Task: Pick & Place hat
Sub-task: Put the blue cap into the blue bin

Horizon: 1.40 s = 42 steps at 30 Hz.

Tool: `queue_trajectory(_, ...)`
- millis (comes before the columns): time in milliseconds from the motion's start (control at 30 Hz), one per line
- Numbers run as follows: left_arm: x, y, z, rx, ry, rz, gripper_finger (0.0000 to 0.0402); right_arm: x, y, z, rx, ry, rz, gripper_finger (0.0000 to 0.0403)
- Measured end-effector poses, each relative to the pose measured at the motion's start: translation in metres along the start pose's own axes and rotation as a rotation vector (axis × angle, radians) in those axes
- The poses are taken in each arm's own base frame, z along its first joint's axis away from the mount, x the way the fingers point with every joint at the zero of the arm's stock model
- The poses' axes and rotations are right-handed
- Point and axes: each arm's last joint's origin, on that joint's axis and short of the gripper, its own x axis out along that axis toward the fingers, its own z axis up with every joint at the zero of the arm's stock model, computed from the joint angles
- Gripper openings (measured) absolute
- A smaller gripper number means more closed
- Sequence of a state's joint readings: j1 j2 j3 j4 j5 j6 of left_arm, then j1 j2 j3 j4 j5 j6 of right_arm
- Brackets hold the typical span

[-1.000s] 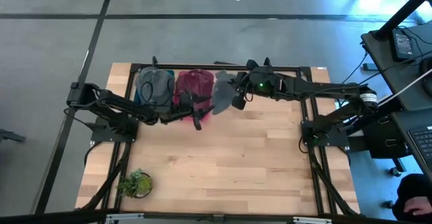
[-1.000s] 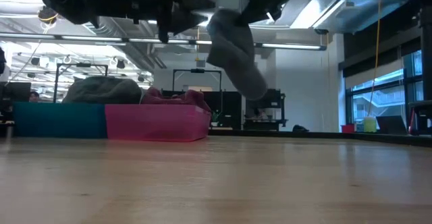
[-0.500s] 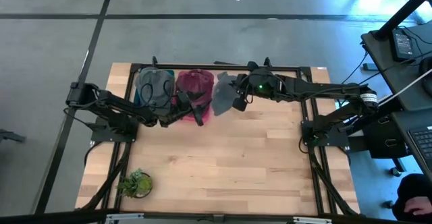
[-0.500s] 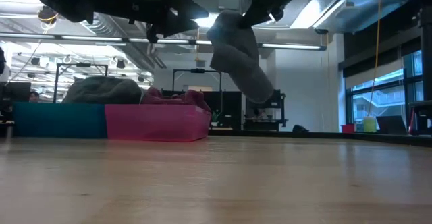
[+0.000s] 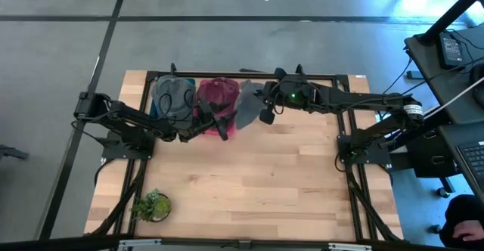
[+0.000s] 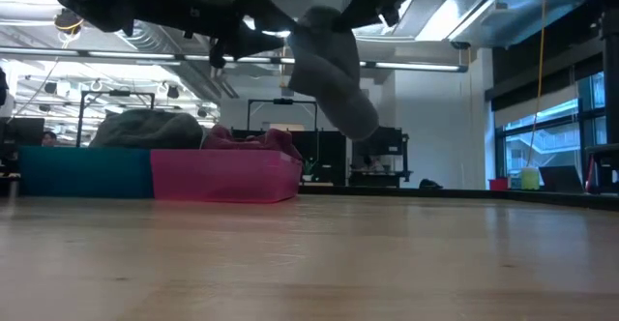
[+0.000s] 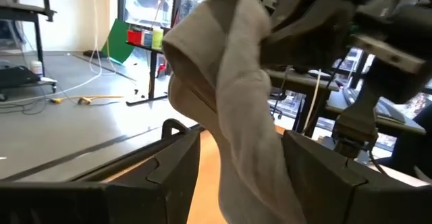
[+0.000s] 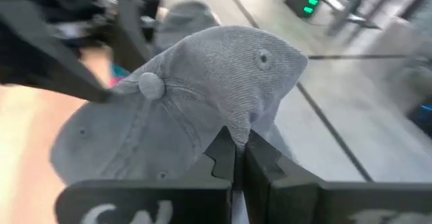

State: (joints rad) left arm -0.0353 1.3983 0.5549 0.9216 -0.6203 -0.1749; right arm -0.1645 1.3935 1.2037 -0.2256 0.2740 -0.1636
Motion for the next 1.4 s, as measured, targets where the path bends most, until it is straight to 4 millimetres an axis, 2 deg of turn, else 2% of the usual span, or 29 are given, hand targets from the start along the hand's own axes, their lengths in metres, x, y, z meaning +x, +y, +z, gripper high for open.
queue_trajectory(233,0.0,0.0,0.0,0.01,-0.003,0.014,0.0207,0.002,0.005,0.001,0.008,-0.017,0.052,0.0011)
queue_trajectory(500,0.0,-0.001,0.003,0.051,-0.022,-0.03,0.019,0.011,0.019,-0.002,-0.012,-0.01,0.087,0.0011)
queue_trajectory(700,0.0,-0.002,0.004,0.066,-0.032,-0.053,0.0145,0.013,0.02,-0.001,-0.016,-0.016,0.087,0.0011)
queue_trajectory(1033,0.004,0.004,0.005,0.18,-0.039,-0.019,0.0023,0.012,0.023,-0.001,-0.022,-0.016,0.096,0.0011)
queue_trajectory(1267,0.003,0.009,0.01,0.224,-0.017,-0.043,0.0023,0.012,0.026,-0.005,-0.117,0.019,0.117,0.0026)
queue_trajectory(1400,-0.003,0.014,0.02,0.236,0.01,-0.043,0.0023,0.009,0.028,-0.008,-0.158,0.062,0.132,0.0062)
